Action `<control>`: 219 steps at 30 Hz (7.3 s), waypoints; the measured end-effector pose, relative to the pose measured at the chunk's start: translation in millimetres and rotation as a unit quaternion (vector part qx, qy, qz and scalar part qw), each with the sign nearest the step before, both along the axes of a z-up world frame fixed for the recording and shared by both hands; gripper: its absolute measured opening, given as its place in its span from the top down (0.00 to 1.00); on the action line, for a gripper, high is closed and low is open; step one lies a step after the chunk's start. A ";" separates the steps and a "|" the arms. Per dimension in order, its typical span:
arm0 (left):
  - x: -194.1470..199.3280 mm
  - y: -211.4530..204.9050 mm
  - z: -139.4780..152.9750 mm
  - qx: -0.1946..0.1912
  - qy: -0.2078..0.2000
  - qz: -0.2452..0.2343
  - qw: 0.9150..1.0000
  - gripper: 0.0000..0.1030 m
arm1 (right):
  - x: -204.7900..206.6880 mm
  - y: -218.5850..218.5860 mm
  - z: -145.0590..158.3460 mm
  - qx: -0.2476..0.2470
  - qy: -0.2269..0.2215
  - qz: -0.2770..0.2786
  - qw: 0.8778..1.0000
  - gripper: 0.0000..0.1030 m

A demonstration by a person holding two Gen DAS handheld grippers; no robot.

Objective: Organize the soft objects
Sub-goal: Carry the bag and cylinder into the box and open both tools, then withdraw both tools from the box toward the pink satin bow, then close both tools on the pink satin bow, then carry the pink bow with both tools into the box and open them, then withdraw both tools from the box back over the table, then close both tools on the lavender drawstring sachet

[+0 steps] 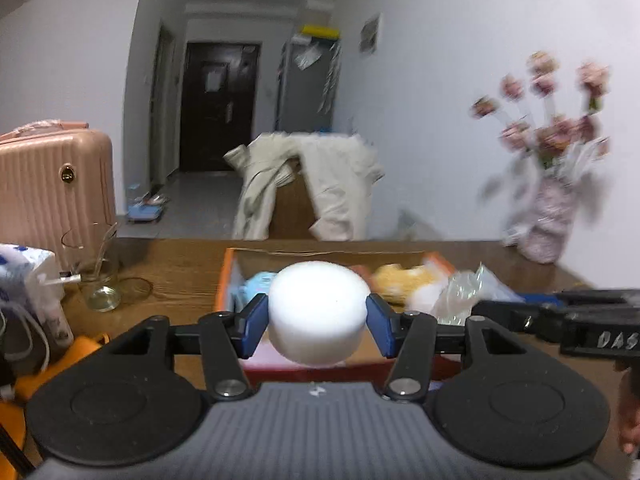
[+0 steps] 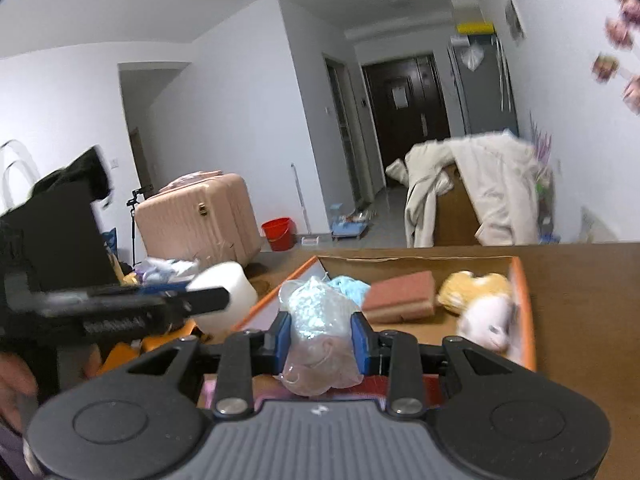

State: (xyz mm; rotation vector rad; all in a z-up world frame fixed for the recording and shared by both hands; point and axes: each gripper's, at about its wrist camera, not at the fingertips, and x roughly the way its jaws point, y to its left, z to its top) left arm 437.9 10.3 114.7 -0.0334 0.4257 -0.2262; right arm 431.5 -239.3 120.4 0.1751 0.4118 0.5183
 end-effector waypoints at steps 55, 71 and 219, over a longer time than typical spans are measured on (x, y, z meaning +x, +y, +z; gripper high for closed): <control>-276.2 -1.4 -33.5 -0.003 -0.050 0.047 0.998 0.08 | -263.4 -42.5 -39.8 -0.081 -0.059 -0.087 0.991 0.12; -238.2 -4.3 -49.3 -0.003 -0.020 0.047 0.999 0.07 | -246.4 -46.0 -64.9 -0.046 -0.009 -0.074 0.996 0.13; -30.8 -36.7 -81.2 -0.129 0.100 -0.022 0.986 0.40 | -25.2 -53.0 -81.2 0.008 0.041 -0.083 0.996 0.34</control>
